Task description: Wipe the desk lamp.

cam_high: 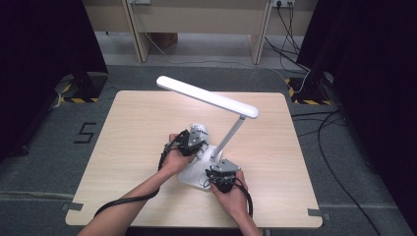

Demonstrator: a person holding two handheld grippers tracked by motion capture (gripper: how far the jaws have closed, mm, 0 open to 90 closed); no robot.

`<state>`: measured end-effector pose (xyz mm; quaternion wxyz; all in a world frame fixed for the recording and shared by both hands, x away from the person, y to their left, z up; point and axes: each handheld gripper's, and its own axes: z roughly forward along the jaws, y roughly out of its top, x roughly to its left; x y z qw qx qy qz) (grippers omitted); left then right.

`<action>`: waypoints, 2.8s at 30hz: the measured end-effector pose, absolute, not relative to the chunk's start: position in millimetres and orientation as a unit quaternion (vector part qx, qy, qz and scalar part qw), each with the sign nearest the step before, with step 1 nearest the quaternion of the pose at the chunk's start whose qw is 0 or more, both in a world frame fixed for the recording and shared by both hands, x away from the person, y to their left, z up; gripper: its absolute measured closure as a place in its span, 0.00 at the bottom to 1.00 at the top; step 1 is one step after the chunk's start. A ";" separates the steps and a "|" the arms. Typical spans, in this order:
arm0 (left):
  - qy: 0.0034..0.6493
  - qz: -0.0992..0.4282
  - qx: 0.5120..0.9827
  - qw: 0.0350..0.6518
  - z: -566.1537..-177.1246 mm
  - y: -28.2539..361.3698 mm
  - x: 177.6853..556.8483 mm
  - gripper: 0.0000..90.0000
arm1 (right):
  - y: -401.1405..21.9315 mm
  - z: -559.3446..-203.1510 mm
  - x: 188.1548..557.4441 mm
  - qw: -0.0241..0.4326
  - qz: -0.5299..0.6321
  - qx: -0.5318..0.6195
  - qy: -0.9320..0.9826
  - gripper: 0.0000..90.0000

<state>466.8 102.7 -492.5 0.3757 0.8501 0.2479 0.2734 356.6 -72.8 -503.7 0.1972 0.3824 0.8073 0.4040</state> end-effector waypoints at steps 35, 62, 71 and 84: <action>0.220 0.238 0.870 0.371 -496.8 142.1 380.3 0.87 | -72.1 -503.3 356.4 0.199 0.402 0.384 0.807 0.83; 0.175 0.213 0.882 0.382 -494.4 138.7 340.8 0.86 | -73.3 -503.2 356.0 0.200 0.401 0.383 0.808 0.83; 0.164 0.191 0.882 0.398 -489.1 133.8 334.7 0.85 | -73.0 -503.4 355.8 0.197 0.402 0.385 0.807 0.83; 0.174 0.190 0.875 0.411 -484.6 129.1 342.5 0.85 | -83.7 -490.4 357.3 0.201 0.406 0.394 0.800 0.74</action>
